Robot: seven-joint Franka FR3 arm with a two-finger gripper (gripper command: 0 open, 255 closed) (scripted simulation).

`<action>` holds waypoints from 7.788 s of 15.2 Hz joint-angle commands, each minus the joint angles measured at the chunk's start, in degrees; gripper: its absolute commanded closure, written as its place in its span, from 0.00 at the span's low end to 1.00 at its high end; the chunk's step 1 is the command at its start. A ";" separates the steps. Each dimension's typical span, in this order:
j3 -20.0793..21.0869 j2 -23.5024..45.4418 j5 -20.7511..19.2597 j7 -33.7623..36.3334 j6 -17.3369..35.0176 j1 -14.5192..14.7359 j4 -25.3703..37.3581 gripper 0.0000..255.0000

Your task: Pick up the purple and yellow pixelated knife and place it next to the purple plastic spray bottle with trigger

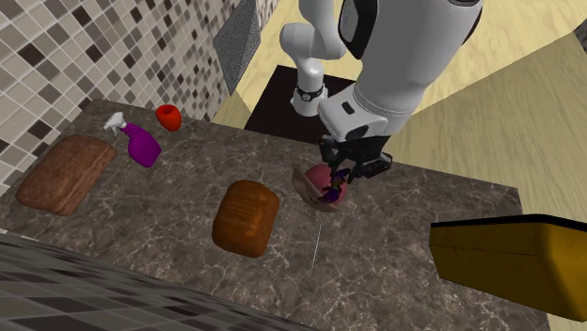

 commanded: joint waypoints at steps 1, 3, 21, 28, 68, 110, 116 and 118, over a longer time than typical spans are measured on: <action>0.02 0.27 -0.05 -0.19 -1.67 0.05 1.92 1.00; 0.07 0.59 -0.13 -0.29 -3.31 0.14 3.85 1.00; 0.87 7.46 -2.89 -0.76 -20.25 2.41 27.19 1.00; 0.72 10.27 -4.18 -2.18 -26.49 3.00 36.25 1.00; -30.05 -1.13 8.71 -59.93 -17.18 -28.87 20.41 1.00; -34.62 2.84 11.66 -71.99 7.26 -35.78 -0.34 1.00; -34.56 2.81 11.71 -72.11 11.89 -35.69 -5.00 1.00; -34.54 2.91 11.76 -72.17 13.40 -35.68 -6.41 1.00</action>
